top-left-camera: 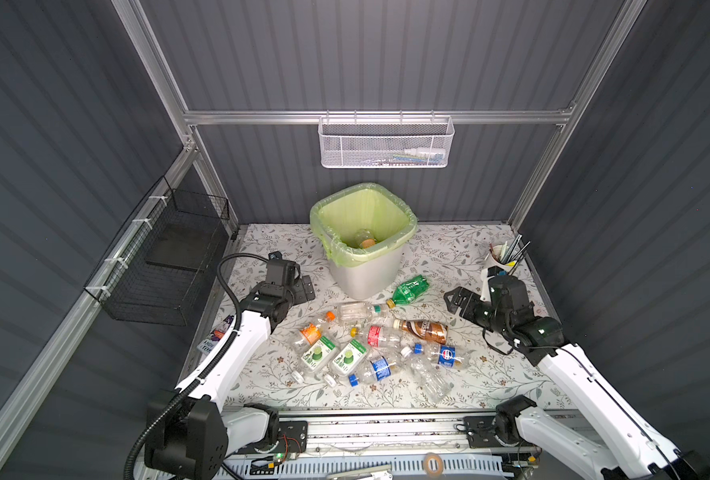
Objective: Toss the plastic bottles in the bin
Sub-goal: 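Withdraw the right gripper from the bin toward the bottle pile, then lower the right gripper onto a clear white-capped bottle and grasp it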
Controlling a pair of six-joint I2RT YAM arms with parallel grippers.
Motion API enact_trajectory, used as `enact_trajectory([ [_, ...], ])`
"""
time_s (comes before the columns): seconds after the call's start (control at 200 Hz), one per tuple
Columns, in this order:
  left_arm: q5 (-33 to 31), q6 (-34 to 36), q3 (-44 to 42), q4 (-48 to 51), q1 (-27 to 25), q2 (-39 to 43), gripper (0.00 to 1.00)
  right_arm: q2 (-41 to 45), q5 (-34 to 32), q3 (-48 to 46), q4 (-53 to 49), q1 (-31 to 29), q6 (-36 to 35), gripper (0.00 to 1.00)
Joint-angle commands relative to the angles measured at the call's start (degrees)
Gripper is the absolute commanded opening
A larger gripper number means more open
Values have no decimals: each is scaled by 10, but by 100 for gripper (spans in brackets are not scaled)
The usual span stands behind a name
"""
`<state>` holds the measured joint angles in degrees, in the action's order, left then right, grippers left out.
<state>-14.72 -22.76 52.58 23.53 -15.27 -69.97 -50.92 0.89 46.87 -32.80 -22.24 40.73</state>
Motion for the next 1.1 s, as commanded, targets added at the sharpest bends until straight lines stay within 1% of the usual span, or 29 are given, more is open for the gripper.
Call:
enact_trajectory([
  [0.0, 5, -5, -6, -8, 3, 10, 100, 3, -15, -9, -63, -37, 24, 93],
  [0.11, 8, -6, -5, -9, 3, 11, 100, 4, -32, -23, -98, -104, 35, 93],
  [0.25, 11, -6, -6, -8, 3, 13, 100, 13, -52, -47, -111, -187, 63, 92],
  [0.385, 10, -3, -7, -3, 3, 18, 100, 7, -71, -59, -130, -244, 78, 91],
  [0.49, 10, -3, -8, -1, 3, 19, 100, -8, -58, -63, -128, -257, 62, 90],
  [0.69, 8, -6, -9, 0, 3, 21, 100, -62, -15, -61, -101, -272, 25, 86],
  [0.79, 7, -6, -11, 1, 3, 22, 100, -85, -11, -60, -101, -280, 13, 84],
  [1.015, 4, -9, -16, 1, 3, 25, 100, -127, 4, -59, -93, -288, -12, 85],
  [1.035, 3, -9, -16, 1, 4, 26, 100, -147, 4, -57, -93, -289, -15, 85],
  [1.096, 2, -9, -15, 3, 3, 25, 100, -165, 7, -51, -93, -294, -23, 85],
])
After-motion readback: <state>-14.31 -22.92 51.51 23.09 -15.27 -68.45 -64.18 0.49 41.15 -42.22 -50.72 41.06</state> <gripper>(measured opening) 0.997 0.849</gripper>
